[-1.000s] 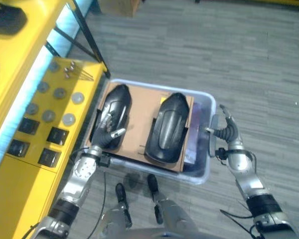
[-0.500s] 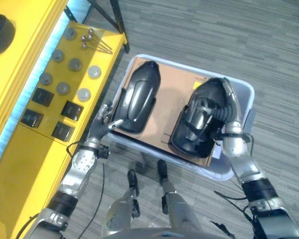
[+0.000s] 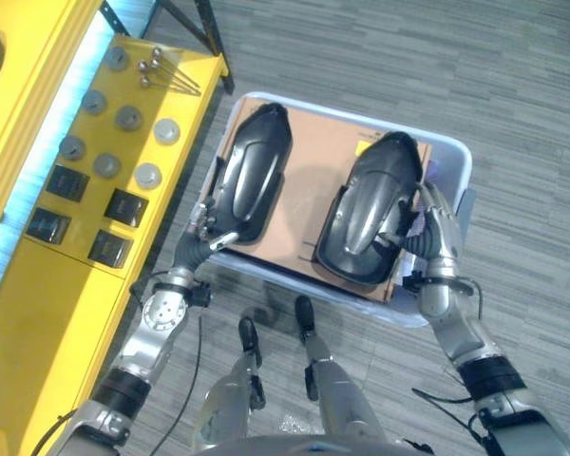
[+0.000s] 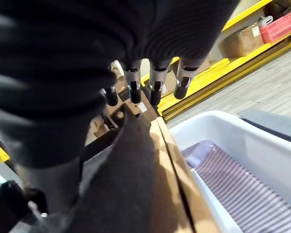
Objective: Move parts from the plastic box to the shelf.
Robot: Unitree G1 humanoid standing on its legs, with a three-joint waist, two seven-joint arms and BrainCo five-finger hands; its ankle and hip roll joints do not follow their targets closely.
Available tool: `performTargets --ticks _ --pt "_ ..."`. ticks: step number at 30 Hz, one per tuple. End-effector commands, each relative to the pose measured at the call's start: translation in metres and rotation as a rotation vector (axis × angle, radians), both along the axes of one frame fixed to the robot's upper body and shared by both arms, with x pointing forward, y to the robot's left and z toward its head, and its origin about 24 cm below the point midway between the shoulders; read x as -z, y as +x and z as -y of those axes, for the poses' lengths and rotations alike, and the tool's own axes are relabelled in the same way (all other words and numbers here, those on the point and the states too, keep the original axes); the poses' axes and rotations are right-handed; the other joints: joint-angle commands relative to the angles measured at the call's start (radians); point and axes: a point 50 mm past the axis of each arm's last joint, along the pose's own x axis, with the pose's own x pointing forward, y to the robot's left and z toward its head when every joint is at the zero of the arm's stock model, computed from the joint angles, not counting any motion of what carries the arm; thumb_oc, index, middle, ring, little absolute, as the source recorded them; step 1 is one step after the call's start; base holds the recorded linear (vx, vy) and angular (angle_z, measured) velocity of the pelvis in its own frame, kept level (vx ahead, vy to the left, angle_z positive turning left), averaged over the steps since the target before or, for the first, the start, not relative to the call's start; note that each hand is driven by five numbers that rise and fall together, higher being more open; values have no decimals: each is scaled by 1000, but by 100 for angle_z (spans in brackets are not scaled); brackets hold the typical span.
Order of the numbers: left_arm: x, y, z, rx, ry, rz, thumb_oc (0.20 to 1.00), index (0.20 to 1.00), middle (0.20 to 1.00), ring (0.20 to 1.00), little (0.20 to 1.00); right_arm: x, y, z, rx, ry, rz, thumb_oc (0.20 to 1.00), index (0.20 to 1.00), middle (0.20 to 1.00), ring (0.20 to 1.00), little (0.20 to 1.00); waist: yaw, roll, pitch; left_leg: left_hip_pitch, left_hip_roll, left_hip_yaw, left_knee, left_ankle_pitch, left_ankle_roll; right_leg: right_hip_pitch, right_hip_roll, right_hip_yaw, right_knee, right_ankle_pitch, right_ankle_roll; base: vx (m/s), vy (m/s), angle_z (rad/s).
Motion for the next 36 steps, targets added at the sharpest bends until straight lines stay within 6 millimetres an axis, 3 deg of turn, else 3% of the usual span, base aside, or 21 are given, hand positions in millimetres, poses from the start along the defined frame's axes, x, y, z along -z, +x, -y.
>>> performTargets --ticks 1,2,4,5,6,20,28,29,30,31,32,34,35,36 --pt "-5 -1 6 14 -27 53 1000 1000 1000 1000 1000 3 -3 0 44 5 40 1000 1000 1000 1000 1000 11 -11 -20 58 50 14 89 -142 -53 31 -55 10 146 -233 177 0 0 0" --pt "-5 -1 6 14 -27 53 1000 1000 1000 1000 1000 3 -3 0 44 5 40 1000 1000 1000 1000 1000 11 -11 -20 58 50 14 89 -142 -53 31 -55 10 146 -233 177 0 0 0" --pt "-6 -1 9 26 -36 58 1000 1000 1000 1000 1000 33 -3 -6 36 160 -105 1000 1000 1000 1000 1000 15 -10 -15 50 50 6 91 -143 -53 28 -57 5 146 -231 177 0 0 0" --pt "-7 -1 8 25 -35 59 1000 1000 1000 1000 1000 33 -2 -7 34 161 -104 511 511 511 511 511 15 -13 -17 45 48 7 90 -137 -53 23 -58 6 144 -226 177 0 0 0" --pt "-7 -1 9 29 -34 59 1000 1000 1000 1000 1000 40 -2 -7 27 209 -150 200 200 200 200 200 16 -10 -15 47 49 5 91 -142 -53 26 -57 3 146 -230 176 0 0 0" --pt "-4 -3 -5 16 -24 19 1000 1000 1000 1000 1000 55 -9 2 -6 470 -248 200 200 200 200 200 23 -22 -34 65 48 3 98 -145 -53 49 -62 -4 152 -237 174 -1 -4 2" --pt "-12 -7 -21 17 41 42 1000 1000 1000 1000 1000 45 -27 33 25 355 -239 200 200 200 200 200 9 -33 -76 137 53 18 112 -176 -54 114 -69 -5 163 -268 176 18 2 3" --pt "-17 -7 -25 15 64 56 1000 1000 1000 1000 1000 27 -28 42 24 258 -188 200 200 200 200 200 6 -37 -89 169 53 27 117 -187 -55 141 -72 -8 170 -279 181 0 0 0" --pt "-17 -7 -25 15 64 56 1000 1000 1000 1000 1000 27 -28 42 24 258 -188 200 200 200 200 200 6 -37 -89 169 53 27 117 -187 -55 141 -72 -8 170 -279 181 62 44 -4" --pt "-12 -7 -27 49 11 1 1000 1000 1000 1000 1000 1 -28 56 34 85 -138 200 200 200 200 200 -1 -40 -109 220 55 44 127 -208 -54 184 -75 0 185 -298 190 31 37 -3" --pt "-12 -7 -27 49 11 1 1000 1000 1000 1000 1000 1 -28 56 34 85 -138 200 200 200 200 200 1 -41 -109 218 55 46 126 -202 -55 182 -75 2 183 -293 189 29 51 -5" --pt "-22 -7 -27 115 -3 8 1000 1000 1000 1000 1000 -25 -26 62 32 -47 -86 200 200 200 200 200 -2 -40 -119 253 58 60 133 -217 -52 208 -72 13 191 -304 197 -3 24 -9" --pt "-22 -7 -27 115 -3 8 1000 1000 1000 1000 1000 -25 -26 62 32 -47 -86 200 200 200 200 200 -2 -40 -119 253 58 60 133 -217 -52 208 -72 13 191 -304 197 13 23 -29" --pt "-30 -5 -23 179 -26 20 1000 1000 1000 1000 1000 -60 -22 63 15 -167 22 200 200 200 200 200 -7 -47 -141 297 64 86 131 -228 -52 234 -68 30 201 -314 202 -8 4 -23"
